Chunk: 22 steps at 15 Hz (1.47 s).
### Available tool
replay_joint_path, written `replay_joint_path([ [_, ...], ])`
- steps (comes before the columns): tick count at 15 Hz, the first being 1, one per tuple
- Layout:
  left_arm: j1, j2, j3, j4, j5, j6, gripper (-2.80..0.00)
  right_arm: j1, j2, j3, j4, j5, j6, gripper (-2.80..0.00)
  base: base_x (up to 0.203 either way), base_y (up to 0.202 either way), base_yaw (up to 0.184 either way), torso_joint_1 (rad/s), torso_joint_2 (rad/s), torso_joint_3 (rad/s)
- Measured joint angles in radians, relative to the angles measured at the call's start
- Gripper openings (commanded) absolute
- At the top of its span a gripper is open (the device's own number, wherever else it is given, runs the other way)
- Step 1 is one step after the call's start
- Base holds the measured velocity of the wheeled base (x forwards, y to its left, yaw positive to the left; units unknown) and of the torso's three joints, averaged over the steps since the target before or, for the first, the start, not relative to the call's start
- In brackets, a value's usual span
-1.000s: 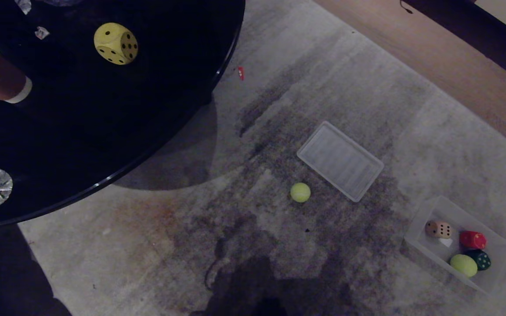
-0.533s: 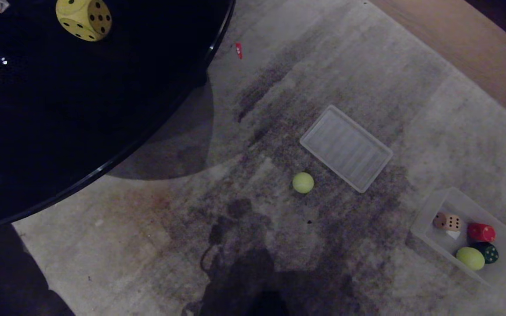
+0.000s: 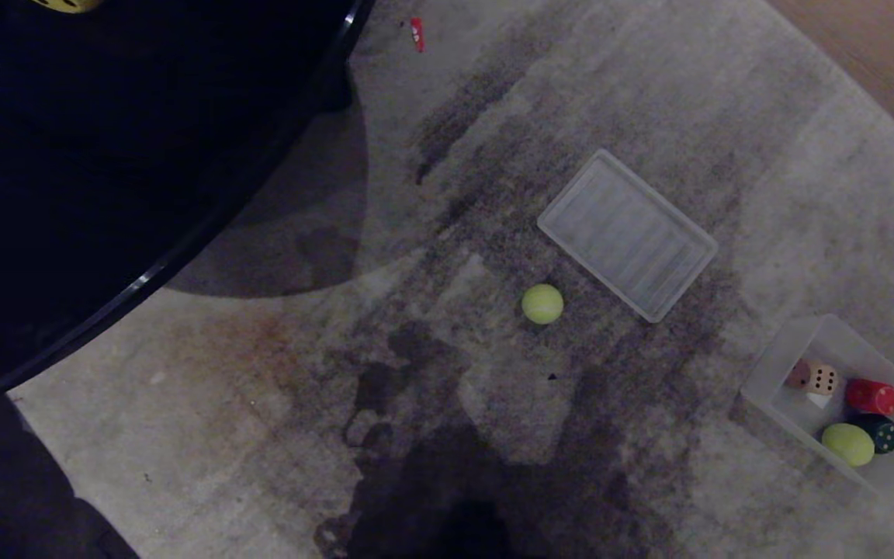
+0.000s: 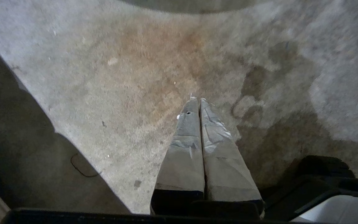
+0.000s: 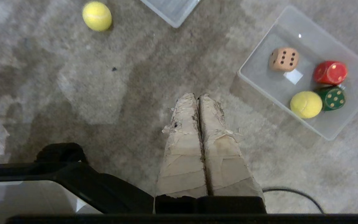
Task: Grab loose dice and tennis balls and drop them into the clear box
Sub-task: Pick up the ball on the floor
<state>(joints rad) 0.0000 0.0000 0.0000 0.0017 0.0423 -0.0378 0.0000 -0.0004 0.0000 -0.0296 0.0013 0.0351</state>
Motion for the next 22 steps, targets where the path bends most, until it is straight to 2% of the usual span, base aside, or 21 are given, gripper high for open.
replay_joint_path([
  [12, 0.0, 0.0, 0.0, 0.0, 0.0, 0.0, -2.8, 0.0, 0.001, 0.0, 0.0, 0.0, 0.0, -2.8, 0.0, 0.0, 0.0, 0.001, 0.0, -0.193],
  [18, 0.0, 0.0, 0.0, -0.002, 0.002, -0.003, -2.8, 0.0, 0.001, 0.0, 0.003, 0.005, -0.022, -2.8, 0.0, 0.0, 0.0, 0.001, 0.0, -0.018],
  [22, 0.0, 0.0, 0.0, -0.002, 0.002, -0.003, -2.8, 0.002, 0.019, -0.031, 0.052, 0.007, -0.015, -2.8, 0.0, 0.0, 0.0, 0.0, 0.0, 0.0],
])
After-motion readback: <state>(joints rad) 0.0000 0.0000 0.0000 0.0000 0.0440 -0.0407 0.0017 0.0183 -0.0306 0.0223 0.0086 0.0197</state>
